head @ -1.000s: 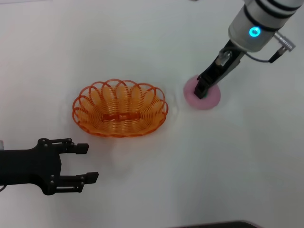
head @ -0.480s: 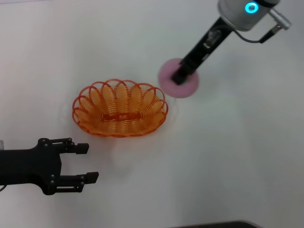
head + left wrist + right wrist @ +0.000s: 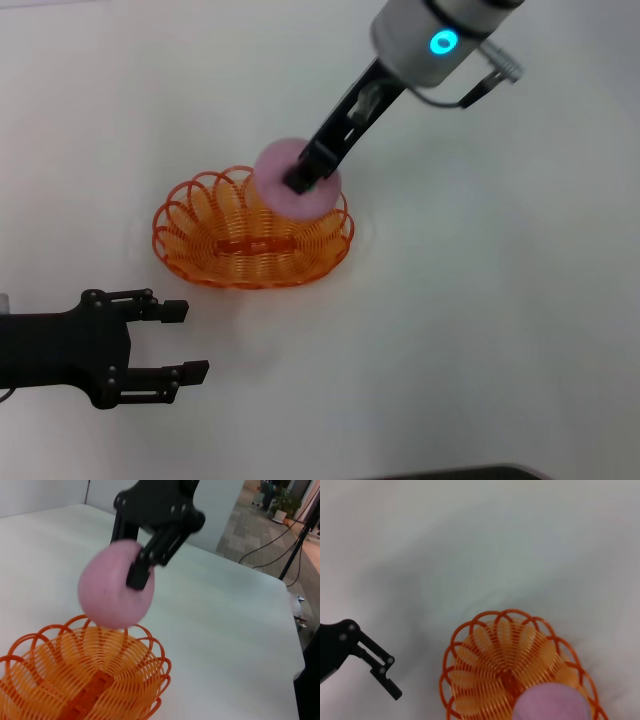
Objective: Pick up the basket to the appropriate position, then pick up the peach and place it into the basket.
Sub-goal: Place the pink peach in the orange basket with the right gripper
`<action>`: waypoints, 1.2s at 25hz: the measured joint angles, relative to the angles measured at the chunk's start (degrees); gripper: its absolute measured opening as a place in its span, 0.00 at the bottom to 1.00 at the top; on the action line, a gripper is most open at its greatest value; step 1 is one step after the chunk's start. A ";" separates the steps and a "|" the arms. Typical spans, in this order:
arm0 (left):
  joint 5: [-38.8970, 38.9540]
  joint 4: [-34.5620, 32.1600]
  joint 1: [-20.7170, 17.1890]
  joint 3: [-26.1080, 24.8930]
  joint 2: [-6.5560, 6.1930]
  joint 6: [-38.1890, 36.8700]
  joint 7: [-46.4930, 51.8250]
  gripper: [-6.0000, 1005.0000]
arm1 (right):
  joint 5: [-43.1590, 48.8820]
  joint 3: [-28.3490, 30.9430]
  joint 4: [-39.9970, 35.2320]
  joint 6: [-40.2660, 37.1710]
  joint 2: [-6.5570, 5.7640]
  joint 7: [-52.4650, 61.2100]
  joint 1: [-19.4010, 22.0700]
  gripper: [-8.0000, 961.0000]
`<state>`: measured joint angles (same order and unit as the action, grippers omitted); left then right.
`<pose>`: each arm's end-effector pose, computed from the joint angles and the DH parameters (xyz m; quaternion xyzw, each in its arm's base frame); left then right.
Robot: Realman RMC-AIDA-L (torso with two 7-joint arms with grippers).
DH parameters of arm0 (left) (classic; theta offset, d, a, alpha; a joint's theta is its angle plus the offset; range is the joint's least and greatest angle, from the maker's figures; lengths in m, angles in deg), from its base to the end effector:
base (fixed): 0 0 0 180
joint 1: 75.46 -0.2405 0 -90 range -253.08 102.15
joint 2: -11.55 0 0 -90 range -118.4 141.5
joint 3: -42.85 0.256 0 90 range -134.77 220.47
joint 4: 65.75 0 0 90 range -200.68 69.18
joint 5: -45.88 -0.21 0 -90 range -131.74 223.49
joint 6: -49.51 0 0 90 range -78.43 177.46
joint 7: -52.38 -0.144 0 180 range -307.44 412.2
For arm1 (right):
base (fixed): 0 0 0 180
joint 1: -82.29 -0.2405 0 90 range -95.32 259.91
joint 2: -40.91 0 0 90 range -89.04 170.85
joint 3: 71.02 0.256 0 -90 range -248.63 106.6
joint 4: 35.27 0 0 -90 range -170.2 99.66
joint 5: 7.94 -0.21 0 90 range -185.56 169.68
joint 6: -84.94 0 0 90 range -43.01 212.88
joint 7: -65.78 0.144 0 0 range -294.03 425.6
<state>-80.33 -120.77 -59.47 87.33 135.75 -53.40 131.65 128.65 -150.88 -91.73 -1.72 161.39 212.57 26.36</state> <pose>-0.2924 0.2394 -0.0066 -0.9658 -0.2075 -0.1513 0.0348 0.0867 0.3777 -0.0597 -0.9487 0.2814 -0.1354 0.0497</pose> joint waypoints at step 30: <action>0.05 0.26 -0.20 -0.12 0.08 -0.09 0.05 0.76 | -2.90 -5.38 5.14 5.46 -0.08 -3.20 -0.44 0.61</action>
<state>-80.28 -120.51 -59.66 87.20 135.83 -53.50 131.70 125.75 -156.26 -86.60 3.74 161.31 209.37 25.92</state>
